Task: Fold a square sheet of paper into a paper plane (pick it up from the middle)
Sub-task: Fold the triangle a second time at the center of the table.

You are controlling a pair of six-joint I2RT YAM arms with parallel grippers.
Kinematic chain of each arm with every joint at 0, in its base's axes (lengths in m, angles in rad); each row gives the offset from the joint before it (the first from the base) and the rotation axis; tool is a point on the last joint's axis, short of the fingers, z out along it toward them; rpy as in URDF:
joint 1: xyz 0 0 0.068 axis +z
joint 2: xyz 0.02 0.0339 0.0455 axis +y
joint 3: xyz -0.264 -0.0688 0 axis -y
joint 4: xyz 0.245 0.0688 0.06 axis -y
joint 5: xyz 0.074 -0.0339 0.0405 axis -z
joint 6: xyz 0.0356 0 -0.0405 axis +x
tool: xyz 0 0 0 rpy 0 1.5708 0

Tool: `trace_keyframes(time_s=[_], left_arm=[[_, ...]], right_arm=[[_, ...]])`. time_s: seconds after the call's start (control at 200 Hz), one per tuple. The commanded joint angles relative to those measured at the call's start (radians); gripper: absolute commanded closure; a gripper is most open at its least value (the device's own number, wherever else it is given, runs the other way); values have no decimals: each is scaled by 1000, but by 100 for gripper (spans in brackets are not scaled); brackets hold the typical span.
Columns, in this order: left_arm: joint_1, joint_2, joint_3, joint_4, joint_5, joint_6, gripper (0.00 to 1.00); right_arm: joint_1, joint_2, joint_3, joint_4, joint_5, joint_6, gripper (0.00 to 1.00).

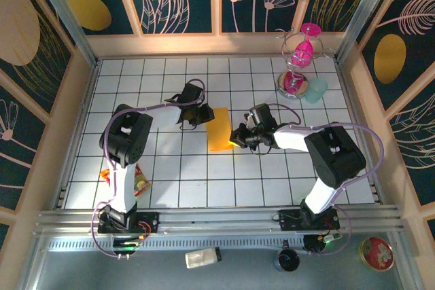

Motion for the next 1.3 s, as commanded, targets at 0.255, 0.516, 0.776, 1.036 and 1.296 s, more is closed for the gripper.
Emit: trace_keyframes(time_s=[0.255, 0.516, 0.776, 1.036, 1.296], left_arm=[[3, 27, -48, 19, 22, -4, 82], [3, 22, -77, 37, 23, -14, 82], [4, 20, -79, 36, 27, -17, 82], [3, 17, -75, 32, 27, -16, 82], [4, 11, -80, 33, 27, -17, 82]], right_arm=[[11, 76, 82, 71, -42, -13, 100], [51, 146, 137, 115, -22, 6, 100], [56, 170, 146, 174, -24, 29, 100], [55, 197, 152, 226, -39, 53, 100], [55, 225, 154, 276, -47, 75, 100]])
